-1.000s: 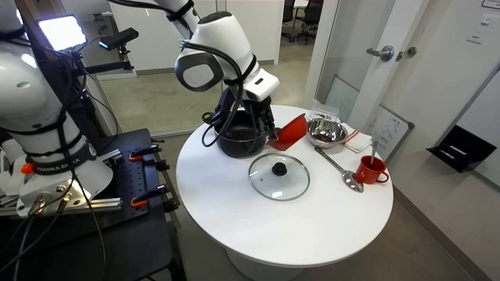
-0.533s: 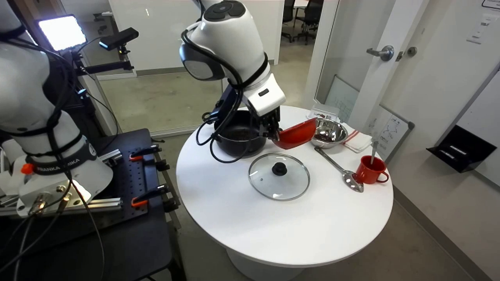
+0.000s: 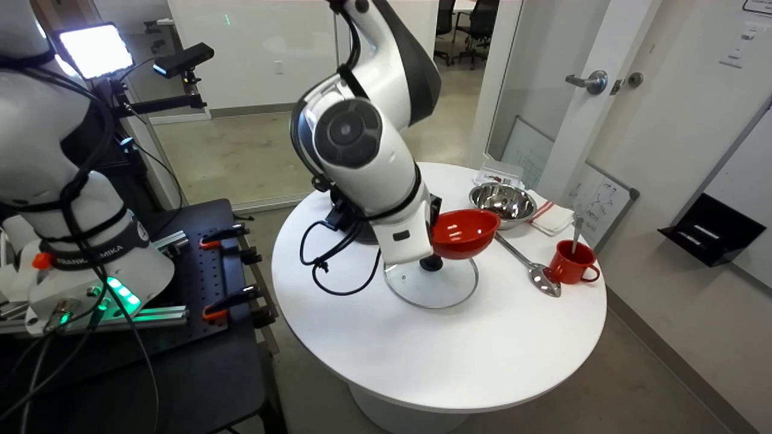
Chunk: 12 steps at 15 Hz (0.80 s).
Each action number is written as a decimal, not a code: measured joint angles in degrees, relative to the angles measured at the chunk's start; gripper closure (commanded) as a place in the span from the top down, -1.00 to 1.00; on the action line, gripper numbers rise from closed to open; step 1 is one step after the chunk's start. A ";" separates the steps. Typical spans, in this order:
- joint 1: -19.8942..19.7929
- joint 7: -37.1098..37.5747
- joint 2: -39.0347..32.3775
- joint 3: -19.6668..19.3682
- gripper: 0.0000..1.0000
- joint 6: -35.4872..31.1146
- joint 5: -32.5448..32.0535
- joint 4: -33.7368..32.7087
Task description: Pick up the lid from the pot and put it on the table, then pick up the red bowl and pour it's contents in the pot and pick up the lid and put it back on the pot
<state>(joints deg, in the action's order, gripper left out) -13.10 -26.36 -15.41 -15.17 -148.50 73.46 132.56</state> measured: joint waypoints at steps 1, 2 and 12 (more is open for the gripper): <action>-0.59 -1.57 -2.10 0.23 -0.96 1.10 2.56 -0.58; -0.99 -2.97 -4.13 0.53 -0.96 1.69 4.62 -1.20; -6.85 -5.20 -13.60 1.01 -0.96 6.43 15.14 -7.90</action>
<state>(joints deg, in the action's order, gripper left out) -19.95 -31.56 -29.01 -14.16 -142.07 88.60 124.67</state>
